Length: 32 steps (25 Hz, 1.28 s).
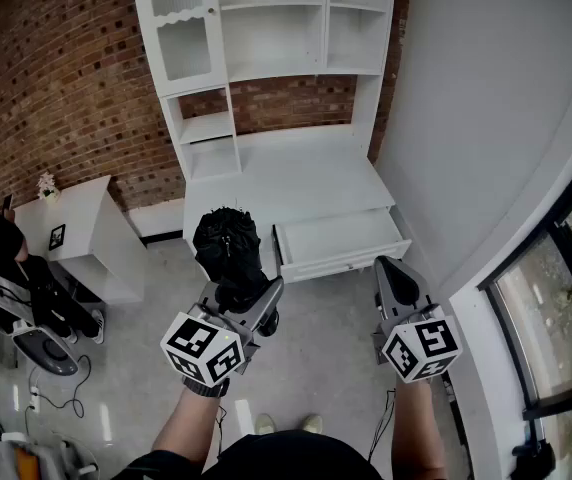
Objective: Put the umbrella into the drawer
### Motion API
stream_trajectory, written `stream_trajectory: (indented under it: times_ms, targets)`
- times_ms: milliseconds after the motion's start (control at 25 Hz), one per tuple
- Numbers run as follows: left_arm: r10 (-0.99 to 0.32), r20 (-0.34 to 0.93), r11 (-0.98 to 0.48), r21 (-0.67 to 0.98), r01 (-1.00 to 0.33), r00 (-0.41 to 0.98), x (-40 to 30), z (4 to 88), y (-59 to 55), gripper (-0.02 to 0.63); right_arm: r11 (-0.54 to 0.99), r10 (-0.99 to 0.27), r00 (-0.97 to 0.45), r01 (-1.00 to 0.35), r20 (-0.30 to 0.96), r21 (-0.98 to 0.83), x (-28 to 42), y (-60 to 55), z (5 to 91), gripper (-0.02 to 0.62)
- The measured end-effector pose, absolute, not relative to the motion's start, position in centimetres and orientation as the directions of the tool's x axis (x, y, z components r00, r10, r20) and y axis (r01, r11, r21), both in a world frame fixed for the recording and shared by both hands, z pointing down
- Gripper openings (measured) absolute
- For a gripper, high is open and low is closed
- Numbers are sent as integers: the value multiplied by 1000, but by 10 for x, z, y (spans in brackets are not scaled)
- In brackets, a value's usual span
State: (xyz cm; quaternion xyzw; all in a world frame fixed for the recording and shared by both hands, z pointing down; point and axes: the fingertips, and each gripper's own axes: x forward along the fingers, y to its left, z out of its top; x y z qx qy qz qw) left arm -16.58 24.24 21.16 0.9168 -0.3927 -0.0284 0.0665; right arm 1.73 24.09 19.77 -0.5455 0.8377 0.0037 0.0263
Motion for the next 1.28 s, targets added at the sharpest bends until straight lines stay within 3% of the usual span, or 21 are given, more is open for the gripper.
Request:
stream_trajectory:
  times_ms: [1280]
  targets:
    - [-718,17,-689,126,-714,696,-89,218,251,209,430,-902,-424,-899,-79,-82,98,264,207,5]
